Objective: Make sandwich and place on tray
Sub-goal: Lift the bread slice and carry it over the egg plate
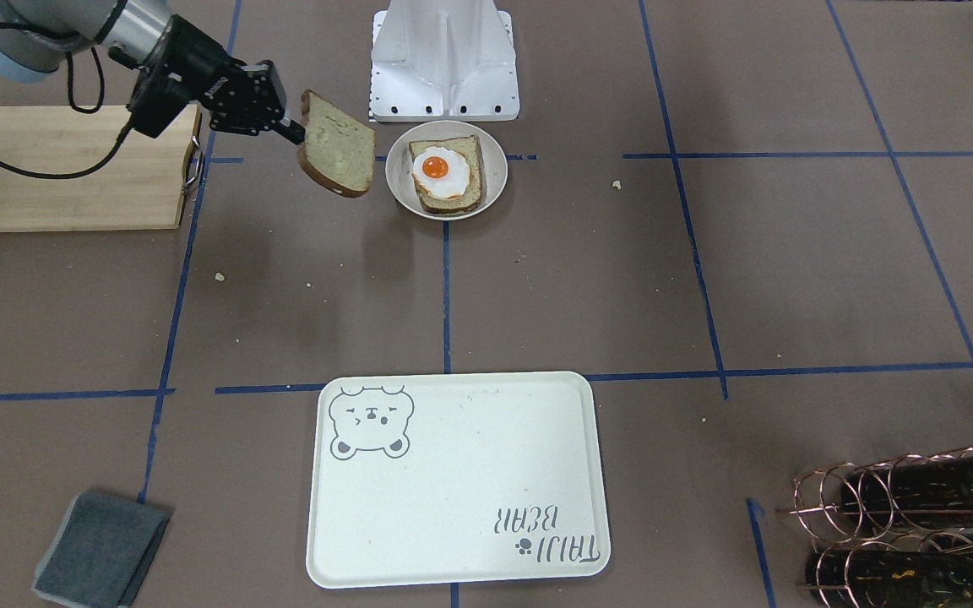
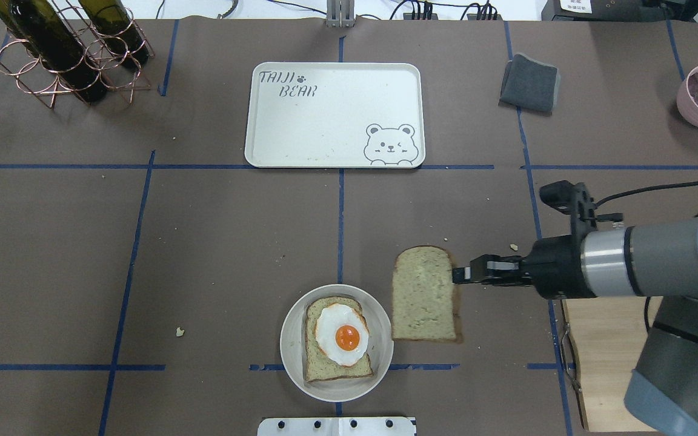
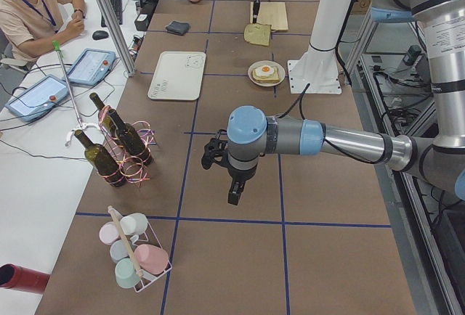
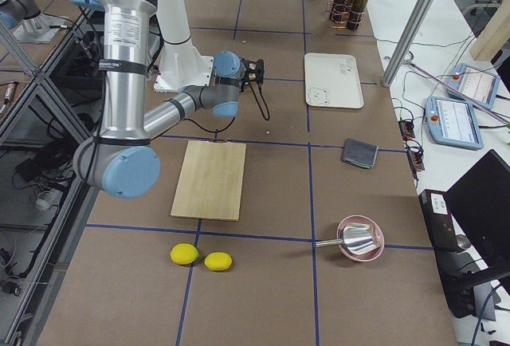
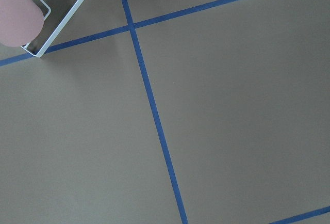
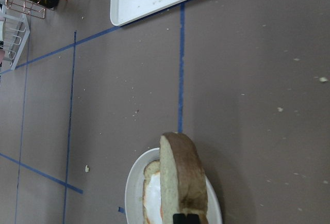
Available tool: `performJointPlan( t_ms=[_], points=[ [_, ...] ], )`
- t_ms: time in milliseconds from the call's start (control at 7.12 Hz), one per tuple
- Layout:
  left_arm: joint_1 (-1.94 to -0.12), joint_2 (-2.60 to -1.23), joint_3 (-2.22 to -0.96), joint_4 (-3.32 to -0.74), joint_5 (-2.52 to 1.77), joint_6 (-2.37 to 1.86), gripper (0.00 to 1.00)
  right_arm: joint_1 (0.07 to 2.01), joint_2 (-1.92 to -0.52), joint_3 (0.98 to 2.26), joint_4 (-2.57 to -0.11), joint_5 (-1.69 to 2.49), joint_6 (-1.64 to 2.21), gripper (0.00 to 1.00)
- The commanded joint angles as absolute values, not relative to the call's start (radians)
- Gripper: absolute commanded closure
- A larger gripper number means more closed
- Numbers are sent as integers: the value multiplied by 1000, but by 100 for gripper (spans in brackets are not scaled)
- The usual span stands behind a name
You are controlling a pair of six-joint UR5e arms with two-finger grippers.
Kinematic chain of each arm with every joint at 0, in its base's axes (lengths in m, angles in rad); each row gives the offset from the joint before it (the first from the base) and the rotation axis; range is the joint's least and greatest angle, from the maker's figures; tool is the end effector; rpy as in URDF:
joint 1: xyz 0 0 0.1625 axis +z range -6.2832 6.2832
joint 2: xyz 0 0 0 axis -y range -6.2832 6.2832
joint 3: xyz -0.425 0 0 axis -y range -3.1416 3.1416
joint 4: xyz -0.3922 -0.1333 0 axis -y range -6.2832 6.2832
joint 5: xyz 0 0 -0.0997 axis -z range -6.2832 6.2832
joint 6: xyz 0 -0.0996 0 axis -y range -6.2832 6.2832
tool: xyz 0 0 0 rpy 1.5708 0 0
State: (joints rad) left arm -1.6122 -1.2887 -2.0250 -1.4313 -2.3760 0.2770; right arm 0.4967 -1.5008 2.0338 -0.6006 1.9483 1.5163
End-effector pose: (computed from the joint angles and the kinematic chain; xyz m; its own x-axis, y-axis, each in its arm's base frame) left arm -0.0768 -0.3671 0.5693 0.6782 0.2681 -0.6842 -0.1498 0.9620 0.2284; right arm -0.3642 -0.3073 0.2940 0.0658 -0.0219 0.9976 -0.1162 0.9928 0.0295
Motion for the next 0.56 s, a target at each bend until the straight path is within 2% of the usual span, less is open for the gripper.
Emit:
performJointPlan(
  t_ms=[0, 421],
  points=[
    [-1612, -1285, -2022, -1430, -2376, 276, 0, 331, -1364, 1975, -653, 1756, 1522, 100],
    [-1614, -1285, -2013, -1430, -2375, 275, 0, 186, -1302, 1887, -650, 1590, 1520, 100]
  ],
)
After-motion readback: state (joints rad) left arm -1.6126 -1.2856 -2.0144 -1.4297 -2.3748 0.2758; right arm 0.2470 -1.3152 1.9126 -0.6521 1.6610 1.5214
